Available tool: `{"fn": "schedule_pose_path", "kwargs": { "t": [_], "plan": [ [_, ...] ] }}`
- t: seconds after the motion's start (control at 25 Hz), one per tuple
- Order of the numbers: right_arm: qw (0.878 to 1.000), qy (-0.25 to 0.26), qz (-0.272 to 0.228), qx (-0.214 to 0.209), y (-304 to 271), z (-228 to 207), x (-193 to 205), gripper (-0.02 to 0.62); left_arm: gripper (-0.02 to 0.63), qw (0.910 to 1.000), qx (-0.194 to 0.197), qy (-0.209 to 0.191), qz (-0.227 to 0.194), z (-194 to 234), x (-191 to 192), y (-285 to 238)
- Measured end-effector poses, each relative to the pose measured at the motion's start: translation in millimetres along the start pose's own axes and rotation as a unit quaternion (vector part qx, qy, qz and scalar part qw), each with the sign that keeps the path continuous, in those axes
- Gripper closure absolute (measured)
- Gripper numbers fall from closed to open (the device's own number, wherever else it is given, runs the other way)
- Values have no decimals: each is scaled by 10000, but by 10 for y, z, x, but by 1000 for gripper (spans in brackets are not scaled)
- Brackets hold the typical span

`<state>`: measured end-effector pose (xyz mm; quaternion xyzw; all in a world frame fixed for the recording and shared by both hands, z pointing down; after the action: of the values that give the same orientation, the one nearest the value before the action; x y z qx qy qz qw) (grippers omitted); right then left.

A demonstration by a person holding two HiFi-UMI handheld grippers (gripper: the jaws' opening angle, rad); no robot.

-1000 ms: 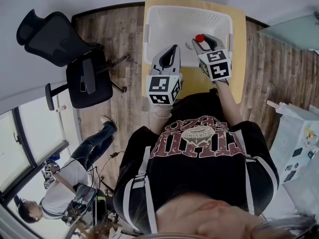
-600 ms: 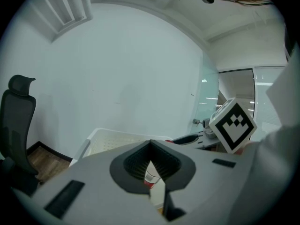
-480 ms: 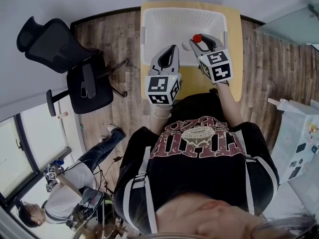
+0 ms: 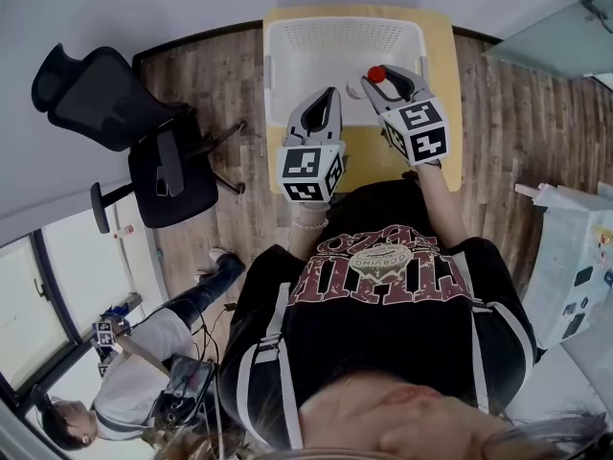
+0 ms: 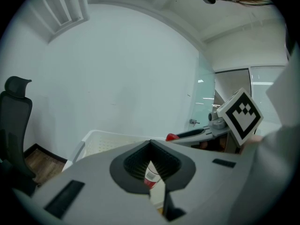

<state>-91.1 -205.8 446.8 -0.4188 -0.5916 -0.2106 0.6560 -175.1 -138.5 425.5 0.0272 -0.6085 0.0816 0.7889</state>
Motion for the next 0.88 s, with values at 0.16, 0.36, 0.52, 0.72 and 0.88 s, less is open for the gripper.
{"fn": "schedule_pose_path", "kwargs": {
  "t": [0.16, 0.36, 0.52, 0.72, 0.88],
  "plan": [
    [9999, 3, -131, 39, 86, -29, -117, 436, 560, 10000, 45, -13, 3, -51, -22, -13],
    [9995, 39, -288, 105, 217, -68, -231, 436, 560, 9999, 118, -15, 21, -133, -6, -11],
    [9990, 58, -409, 141, 297, -95, -339, 436, 558, 9998, 176, -23, 38, -167, -1, -28],
    [9984, 66, -526, 192, 396, -103, -443, 436, 560, 9996, 261, -11, 49, -218, 14, -44],
    [9978, 88, -632, 205, 517, -105, -500, 436, 559, 9994, 339, -33, 44, -312, 25, -40]
  ]
}}
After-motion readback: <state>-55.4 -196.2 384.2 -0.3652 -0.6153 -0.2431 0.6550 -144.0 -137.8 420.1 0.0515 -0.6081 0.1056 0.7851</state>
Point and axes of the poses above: the fingertips, and each gripper's own axes: y backward along the fingers, z to its left, x out of its underside, the point moved 3 cm from there along y, backward along the fingers, and after that the axes turned 13 degrees about -z, right-handed, at the moved point
